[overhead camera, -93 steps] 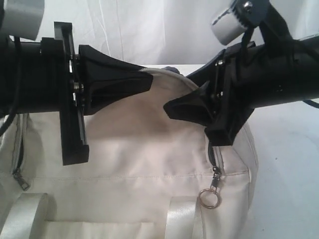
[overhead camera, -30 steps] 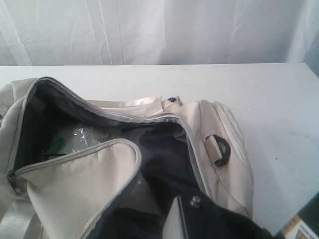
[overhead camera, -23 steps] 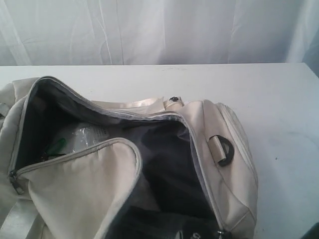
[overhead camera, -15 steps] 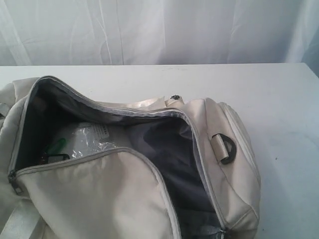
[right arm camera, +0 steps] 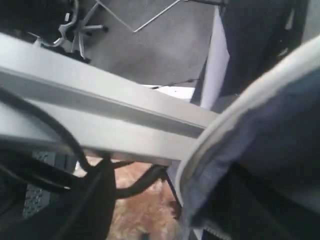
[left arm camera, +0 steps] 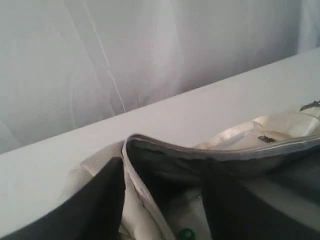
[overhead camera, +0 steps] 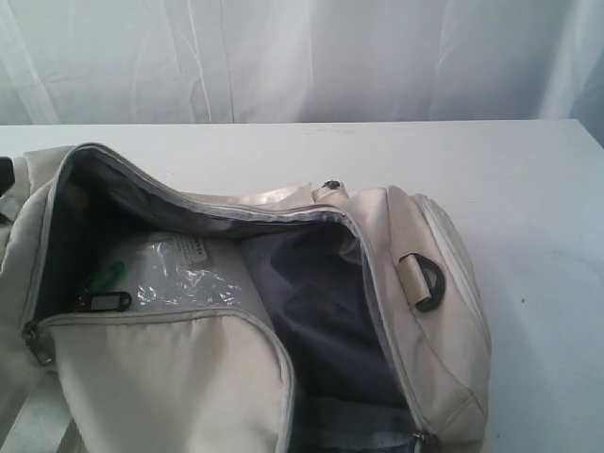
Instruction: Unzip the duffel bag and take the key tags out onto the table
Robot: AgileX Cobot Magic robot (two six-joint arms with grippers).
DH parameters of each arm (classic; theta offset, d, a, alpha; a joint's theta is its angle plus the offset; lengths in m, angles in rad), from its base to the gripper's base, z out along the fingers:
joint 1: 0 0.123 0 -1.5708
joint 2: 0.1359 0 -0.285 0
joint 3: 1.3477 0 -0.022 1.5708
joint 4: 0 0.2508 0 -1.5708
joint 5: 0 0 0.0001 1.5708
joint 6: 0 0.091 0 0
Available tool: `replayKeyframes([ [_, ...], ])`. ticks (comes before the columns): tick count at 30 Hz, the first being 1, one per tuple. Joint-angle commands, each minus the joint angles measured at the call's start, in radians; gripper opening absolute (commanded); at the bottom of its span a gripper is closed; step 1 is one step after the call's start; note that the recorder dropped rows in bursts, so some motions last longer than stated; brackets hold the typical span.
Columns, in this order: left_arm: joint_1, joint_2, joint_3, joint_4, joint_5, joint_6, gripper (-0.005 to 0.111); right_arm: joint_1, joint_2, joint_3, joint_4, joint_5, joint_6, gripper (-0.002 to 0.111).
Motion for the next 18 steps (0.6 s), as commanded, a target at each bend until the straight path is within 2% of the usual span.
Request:
replayKeyframes([
  [1,0.003,-0.007,0.050,-0.020,0.013,-0.082,0.052,0.008,-0.025,-0.039,0.177,0.122,-0.002,0.056],
  [8,0.003,0.023,0.077,-0.020,0.208,-0.096,0.052,0.008,-0.025,-0.039,0.051,0.131,0.034,0.056],
  [14,0.003,0.128,0.074,0.066,0.233,-0.097,0.052,0.008,-0.025,-0.039,-0.370,0.111,0.201,0.061],
  [18,0.003,0.217,0.055,0.123,0.237,-0.097,0.052,0.008,-0.025,-0.039,-0.379,0.057,0.204,0.061],
])
